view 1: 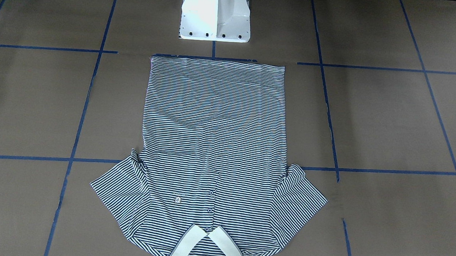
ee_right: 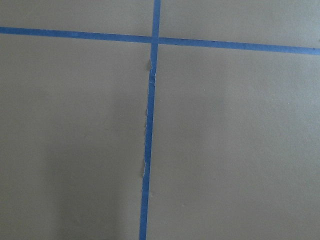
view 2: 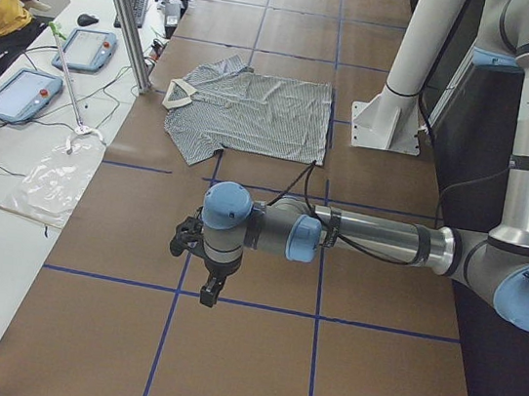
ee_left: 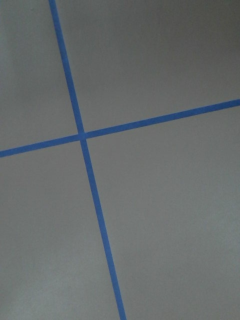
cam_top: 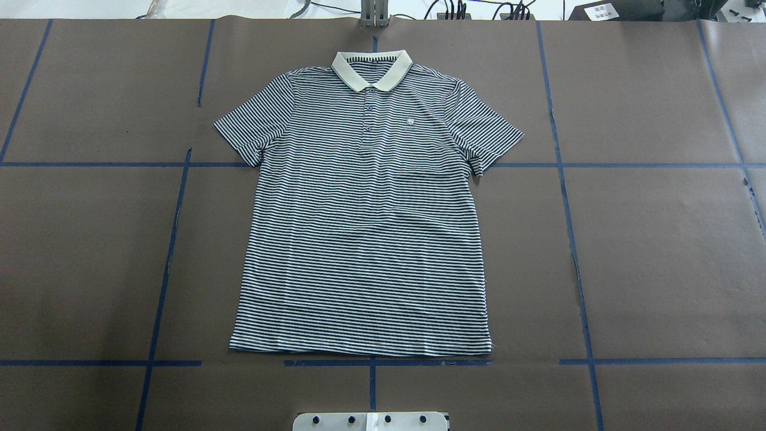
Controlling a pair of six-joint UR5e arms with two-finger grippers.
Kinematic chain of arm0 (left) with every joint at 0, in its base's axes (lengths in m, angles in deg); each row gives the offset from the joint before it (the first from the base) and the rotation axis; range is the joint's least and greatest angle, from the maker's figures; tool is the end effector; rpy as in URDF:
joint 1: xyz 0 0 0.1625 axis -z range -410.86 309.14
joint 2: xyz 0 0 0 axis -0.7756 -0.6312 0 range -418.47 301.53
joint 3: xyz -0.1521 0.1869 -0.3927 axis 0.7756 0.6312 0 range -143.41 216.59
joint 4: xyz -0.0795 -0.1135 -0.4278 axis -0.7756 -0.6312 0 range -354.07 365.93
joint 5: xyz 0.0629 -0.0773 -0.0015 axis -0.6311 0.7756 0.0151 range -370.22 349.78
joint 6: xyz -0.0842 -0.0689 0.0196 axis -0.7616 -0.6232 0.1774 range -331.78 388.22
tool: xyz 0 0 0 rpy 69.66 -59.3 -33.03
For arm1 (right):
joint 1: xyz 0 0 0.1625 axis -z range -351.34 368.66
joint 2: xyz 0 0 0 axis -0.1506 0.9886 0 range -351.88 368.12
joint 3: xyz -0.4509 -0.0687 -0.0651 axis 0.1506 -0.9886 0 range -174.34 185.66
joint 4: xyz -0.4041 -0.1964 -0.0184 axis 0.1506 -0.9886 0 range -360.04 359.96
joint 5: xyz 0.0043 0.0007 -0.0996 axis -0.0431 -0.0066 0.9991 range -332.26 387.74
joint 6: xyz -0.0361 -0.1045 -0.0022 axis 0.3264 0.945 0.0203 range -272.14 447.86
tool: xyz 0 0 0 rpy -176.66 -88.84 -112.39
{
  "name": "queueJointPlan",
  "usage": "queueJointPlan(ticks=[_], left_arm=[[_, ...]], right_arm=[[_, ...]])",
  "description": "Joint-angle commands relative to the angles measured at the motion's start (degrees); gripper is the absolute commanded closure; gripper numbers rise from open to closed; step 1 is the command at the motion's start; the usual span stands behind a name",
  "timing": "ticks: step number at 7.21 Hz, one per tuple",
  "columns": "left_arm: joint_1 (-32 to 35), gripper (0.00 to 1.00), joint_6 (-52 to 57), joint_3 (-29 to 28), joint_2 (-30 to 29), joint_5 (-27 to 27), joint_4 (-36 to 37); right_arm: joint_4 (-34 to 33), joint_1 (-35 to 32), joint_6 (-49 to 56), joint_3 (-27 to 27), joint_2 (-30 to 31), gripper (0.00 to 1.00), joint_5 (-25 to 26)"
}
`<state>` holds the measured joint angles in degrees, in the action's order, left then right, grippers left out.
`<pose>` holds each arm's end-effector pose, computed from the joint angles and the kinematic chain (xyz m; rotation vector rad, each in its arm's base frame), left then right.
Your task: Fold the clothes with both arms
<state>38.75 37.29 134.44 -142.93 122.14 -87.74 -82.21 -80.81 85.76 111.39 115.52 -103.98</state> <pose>-0.0555 -0.4927 0.6746 0.1553 0.7302 0.1957 0.0560 -0.4000 0.6861 0.0861 -0.7294 -0.0130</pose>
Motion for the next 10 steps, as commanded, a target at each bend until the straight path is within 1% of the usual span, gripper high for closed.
queueJointPlan(ticks=[1,2,3,4,5,6,7,8,9,10], left_arm=[[-0.7,0.00,0.1,0.4,-0.4,0.0,-0.5],[-0.8,0.00,0.0,2.3,-0.4,-0.1,-2.1],[-1.0,0.00,-0.1,2.3,-0.5,-0.4,-4.0],[-1.5,0.00,-0.2,1.8,-1.0,-0.7,-10.2],[-2.7,0.00,-0.3,1.4,-1.8,-0.7,-16.9],[-2.8,0.00,-0.6,-1.1,-5.1,-0.6,-23.9],[-2.9,0.00,-0.7,-4.0,-5.6,-0.4,-29.0],[-2.9,0.00,-1.2,-8.9,-9.7,-0.3,-36.4],[-2.9,0.00,-4.6,-11.9,-10.5,-0.1,-39.9],[-3.0,0.00,-7.1,-12.2,-10.6,-0.1,-41.7]], right_arm=[[0.0,0.0,-0.1,0.1,-0.1,0.00,0.2],[0.1,0.0,-0.3,0.4,-0.6,0.00,-0.2],[0.7,0.1,-0.3,0.4,-1.3,0.00,-0.3],[4.4,0.1,-0.3,0.3,-3.7,0.00,-0.3],[9.7,0.3,-0.3,-0.3,-5.2,0.00,0.2],[14.5,0.2,-0.4,-5.9,-10.0,0.00,0.0],[20.5,0.3,-0.5,-10.9,-10.8,0.00,0.0],[26.4,0.2,-2.1,-15.1,-12.3,0.00,-0.8],[29.8,0.3,-6.8,-15.3,-12.8,0.00,-0.6],[31.2,2.9,-8.7,-15.5,-13.7,0.00,-0.8]])
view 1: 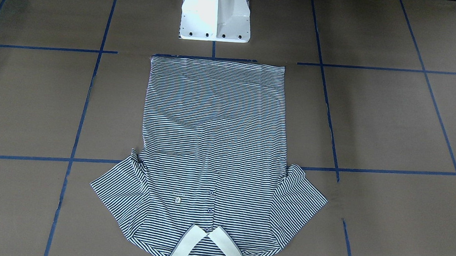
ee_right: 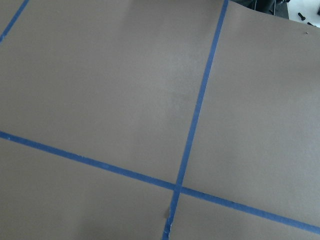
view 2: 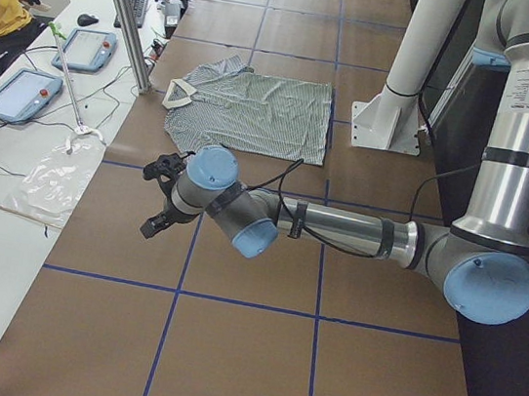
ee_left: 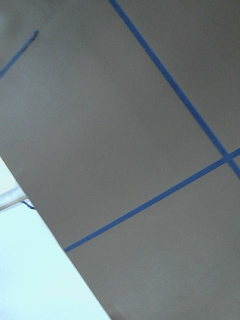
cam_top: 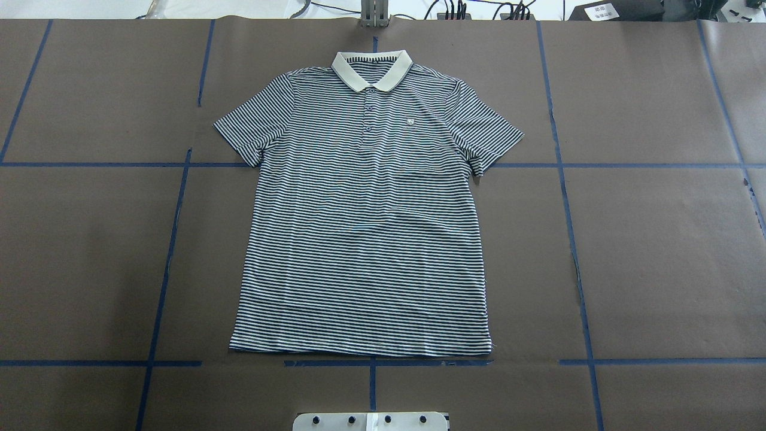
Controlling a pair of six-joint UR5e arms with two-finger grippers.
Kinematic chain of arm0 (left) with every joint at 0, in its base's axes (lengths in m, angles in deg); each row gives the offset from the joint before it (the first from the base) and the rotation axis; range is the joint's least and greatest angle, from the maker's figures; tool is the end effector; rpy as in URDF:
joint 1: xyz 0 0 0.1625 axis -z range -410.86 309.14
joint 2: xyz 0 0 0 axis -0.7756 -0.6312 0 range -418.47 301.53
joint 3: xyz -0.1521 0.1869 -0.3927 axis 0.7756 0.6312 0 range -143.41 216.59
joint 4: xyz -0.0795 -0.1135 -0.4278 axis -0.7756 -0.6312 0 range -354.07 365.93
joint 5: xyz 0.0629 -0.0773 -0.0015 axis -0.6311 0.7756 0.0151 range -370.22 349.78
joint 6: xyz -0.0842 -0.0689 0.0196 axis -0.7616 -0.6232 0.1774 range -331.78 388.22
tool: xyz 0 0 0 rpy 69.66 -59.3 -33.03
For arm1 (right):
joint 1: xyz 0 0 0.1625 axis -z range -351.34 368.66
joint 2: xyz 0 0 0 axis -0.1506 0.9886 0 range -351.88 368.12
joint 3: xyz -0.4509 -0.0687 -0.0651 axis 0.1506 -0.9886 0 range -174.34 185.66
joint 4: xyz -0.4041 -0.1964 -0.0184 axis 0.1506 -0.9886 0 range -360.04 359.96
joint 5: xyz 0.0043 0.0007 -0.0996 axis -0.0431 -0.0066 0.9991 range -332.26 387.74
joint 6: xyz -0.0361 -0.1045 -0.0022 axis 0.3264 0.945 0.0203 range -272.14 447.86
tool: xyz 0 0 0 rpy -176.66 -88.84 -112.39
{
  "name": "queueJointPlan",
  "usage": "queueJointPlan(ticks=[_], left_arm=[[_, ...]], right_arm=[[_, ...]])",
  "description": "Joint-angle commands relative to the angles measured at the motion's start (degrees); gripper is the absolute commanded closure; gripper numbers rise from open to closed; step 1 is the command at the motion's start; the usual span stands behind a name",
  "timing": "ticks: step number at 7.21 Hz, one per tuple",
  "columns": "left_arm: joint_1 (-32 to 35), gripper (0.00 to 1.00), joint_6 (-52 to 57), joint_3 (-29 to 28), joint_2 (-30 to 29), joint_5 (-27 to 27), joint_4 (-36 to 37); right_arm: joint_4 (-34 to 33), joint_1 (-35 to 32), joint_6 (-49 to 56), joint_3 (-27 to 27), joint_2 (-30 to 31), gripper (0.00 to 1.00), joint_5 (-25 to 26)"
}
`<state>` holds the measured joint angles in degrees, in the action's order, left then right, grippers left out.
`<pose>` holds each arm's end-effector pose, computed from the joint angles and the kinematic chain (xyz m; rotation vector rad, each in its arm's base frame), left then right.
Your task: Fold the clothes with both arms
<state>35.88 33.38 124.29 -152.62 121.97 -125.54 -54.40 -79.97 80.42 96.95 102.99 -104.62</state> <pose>-0.0254 -0.5937 0.5994 0.7355 0.6913 0.4122 0.0464 -0.5186 0.6648 0.4761 -0.7572 -0.1080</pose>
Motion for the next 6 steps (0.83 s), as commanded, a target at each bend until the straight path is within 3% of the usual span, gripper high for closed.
queueJointPlan(ticks=[1,2,3,4,5,6], left_arm=[[-0.1,0.00,-3.5,-2.0,-1.0,0.1,-3.9],[-0.1,0.00,-3.5,-2.0,-1.0,0.2,-3.9],[-0.3,0.00,-3.4,-1.9,-1.0,0.2,-4.0],[-0.3,0.00,-3.4,-1.9,-1.0,0.2,-4.1],[-0.3,0.00,-3.4,-2.0,-1.0,0.2,-4.2],[-0.3,0.00,-3.4,-1.9,-1.0,0.2,-4.3]], right_arm=[[3.6,5.4,-11.8,-1.1,-4.3,0.00,-0.4],[5.8,10.9,-25.7,-1.0,-8.9,0.00,0.5],[7.2,16.5,-36.3,-1.2,-12.9,0.00,5.3],[7.2,24.3,-45.7,-1.6,-16.4,0.01,14.6],[6.9,30.8,-52.7,-3.6,-21.3,0.08,23.2],[7.1,35.7,-58.7,-8.7,-26.9,0.23,28.9]])
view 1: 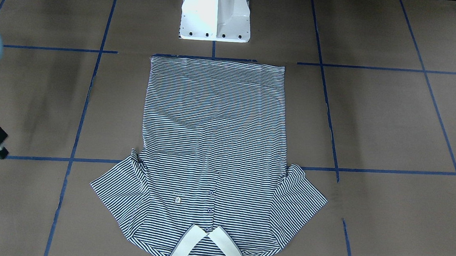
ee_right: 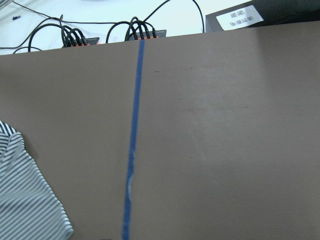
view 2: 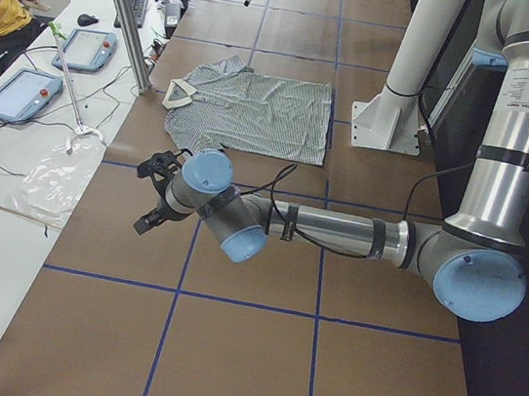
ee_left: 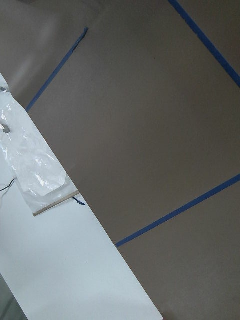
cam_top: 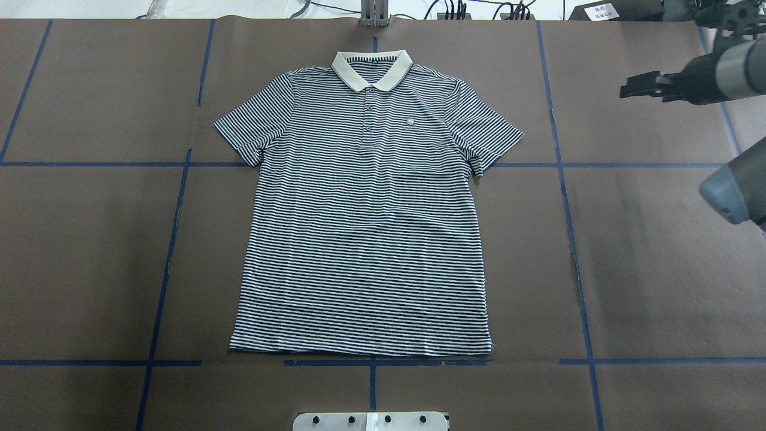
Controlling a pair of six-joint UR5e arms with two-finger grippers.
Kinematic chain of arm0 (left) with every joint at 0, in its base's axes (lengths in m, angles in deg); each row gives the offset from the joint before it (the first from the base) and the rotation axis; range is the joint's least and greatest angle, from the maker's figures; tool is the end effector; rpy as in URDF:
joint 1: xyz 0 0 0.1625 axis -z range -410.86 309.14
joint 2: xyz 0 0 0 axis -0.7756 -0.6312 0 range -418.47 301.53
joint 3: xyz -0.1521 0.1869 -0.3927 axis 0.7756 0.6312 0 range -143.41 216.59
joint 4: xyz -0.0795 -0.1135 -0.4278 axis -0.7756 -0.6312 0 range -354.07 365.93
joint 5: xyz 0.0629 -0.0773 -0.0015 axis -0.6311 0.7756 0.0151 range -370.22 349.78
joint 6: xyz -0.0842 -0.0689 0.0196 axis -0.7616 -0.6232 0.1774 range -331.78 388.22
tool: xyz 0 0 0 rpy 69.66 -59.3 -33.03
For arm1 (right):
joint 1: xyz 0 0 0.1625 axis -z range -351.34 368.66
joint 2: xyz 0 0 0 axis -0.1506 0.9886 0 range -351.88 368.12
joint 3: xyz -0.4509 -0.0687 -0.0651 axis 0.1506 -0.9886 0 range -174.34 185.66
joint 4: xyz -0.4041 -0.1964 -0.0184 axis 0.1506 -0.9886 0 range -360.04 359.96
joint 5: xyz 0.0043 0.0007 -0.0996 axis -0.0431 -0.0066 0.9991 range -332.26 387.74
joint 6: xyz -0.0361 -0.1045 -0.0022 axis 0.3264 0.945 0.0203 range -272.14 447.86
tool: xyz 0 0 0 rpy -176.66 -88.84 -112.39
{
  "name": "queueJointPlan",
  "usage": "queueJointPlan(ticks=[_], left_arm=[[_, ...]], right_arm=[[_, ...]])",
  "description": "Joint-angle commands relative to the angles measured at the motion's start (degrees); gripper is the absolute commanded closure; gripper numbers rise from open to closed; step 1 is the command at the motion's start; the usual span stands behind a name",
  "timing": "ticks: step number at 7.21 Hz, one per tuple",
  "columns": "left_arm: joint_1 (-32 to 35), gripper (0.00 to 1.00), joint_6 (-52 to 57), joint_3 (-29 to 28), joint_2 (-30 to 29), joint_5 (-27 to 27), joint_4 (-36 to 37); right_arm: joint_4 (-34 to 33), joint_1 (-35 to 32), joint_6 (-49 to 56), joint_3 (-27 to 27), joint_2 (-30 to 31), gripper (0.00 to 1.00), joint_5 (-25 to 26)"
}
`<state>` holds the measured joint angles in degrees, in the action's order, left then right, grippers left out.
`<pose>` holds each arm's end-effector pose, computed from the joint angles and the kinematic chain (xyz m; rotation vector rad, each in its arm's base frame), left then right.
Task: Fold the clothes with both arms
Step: 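Move the right gripper in toward the shirt's sleeve nearest it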
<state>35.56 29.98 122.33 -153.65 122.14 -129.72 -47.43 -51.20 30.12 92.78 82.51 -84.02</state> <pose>-0.0213 -0.6014 0.5982 0.7654 0.7117 0.3845 -0.2637 -0.6379 0.4881 0.4450 -0.9148 0.2563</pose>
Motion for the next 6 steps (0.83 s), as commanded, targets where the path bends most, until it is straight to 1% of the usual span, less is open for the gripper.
queueJointPlan(ticks=[1,2,4,6], left_arm=[[0.0,0.00,0.0,0.0,0.0,0.0,-0.1],[0.0,0.00,0.0,0.0,0.0,0.0,-0.1],[0.0,0.00,0.0,0.0,0.0,0.0,-0.1],[0.0,0.00,0.0,-0.1,0.0,0.0,-0.1]], right_arm=[[0.1,10.1,-11.1,-9.8,-11.1,0.35,12.9],[0.1,11.6,-11.2,-11.3,-11.9,0.37,14.4],[0.2,13.0,-11.3,-11.5,-11.9,0.38,14.5],[-0.1,14.7,-11.3,-11.6,-11.9,0.39,16.0]])
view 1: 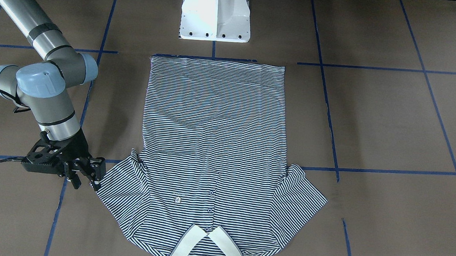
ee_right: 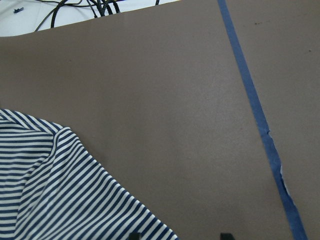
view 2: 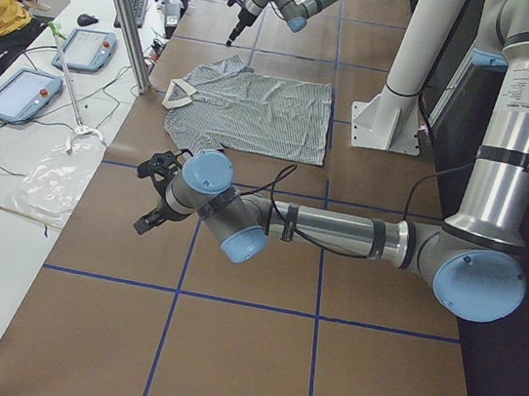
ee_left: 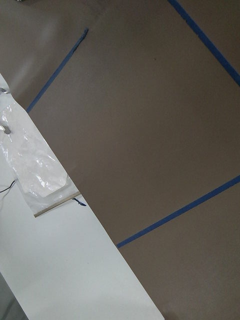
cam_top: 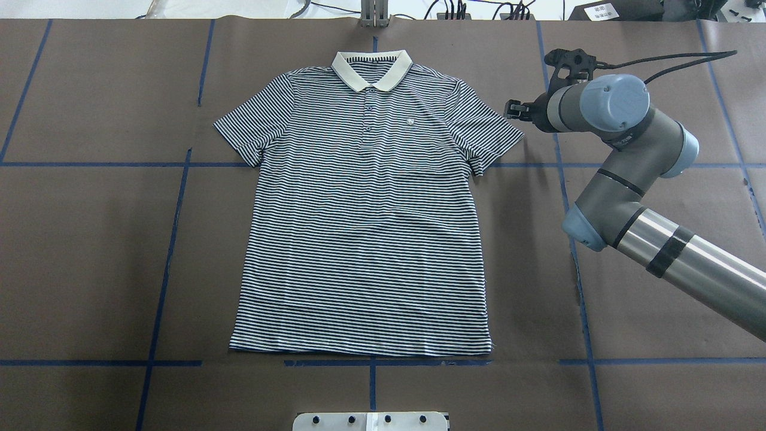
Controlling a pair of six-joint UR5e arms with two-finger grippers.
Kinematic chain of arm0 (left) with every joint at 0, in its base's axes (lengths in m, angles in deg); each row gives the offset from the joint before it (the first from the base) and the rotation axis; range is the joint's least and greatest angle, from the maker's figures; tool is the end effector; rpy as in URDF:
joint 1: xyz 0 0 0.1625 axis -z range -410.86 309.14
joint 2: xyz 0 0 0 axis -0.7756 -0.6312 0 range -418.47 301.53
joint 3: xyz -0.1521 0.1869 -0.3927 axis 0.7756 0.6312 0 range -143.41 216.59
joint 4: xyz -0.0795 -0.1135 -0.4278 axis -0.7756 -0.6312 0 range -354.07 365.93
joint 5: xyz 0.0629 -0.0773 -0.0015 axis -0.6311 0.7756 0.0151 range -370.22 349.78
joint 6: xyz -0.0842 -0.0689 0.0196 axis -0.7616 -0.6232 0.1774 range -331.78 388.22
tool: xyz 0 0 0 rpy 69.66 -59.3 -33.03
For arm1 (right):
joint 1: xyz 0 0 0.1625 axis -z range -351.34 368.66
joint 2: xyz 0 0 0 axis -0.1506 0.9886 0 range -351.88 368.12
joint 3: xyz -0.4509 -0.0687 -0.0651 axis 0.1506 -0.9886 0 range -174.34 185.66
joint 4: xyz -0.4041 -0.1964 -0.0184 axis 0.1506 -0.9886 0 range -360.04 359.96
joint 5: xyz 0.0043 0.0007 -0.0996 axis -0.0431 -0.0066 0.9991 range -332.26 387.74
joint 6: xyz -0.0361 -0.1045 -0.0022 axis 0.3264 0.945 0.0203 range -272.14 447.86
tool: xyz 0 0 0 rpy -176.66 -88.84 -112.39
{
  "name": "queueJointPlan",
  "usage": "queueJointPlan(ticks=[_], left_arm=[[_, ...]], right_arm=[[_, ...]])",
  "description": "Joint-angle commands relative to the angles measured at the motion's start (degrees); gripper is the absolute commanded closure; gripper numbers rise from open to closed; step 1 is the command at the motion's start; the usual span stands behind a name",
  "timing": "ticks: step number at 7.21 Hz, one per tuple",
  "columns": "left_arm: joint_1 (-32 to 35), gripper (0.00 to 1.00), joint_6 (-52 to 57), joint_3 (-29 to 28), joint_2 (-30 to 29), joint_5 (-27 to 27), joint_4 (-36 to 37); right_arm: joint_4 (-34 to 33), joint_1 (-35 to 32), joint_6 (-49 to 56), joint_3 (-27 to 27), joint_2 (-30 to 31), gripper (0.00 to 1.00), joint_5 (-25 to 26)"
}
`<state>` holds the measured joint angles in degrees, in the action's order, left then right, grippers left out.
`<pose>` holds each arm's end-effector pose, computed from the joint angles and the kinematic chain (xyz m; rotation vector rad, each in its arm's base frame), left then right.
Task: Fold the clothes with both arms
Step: 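Move the right gripper in toward the shirt's sleeve nearest it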
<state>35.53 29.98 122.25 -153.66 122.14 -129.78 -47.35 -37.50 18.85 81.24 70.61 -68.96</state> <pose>-0.0210 -0.6015 0.5988 0.7651 0.7119 0.3849 -0.4520 -0.6445 0.4533 0.4507 -0.8742 0.3467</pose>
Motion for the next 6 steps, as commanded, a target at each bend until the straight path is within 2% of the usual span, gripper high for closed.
queueJointPlan(ticks=[1,6], left_arm=[[0.0,0.00,0.0,-0.1,0.0,0.0,0.0],[0.0,0.00,0.0,-0.1,0.1,0.0,0.0]], right_arm=[[-0.3,1.2,0.0,-0.1,0.1,0.41,1.0],[-0.6,1.9,-0.1,-1.3,0.4,0.45,1.2]])
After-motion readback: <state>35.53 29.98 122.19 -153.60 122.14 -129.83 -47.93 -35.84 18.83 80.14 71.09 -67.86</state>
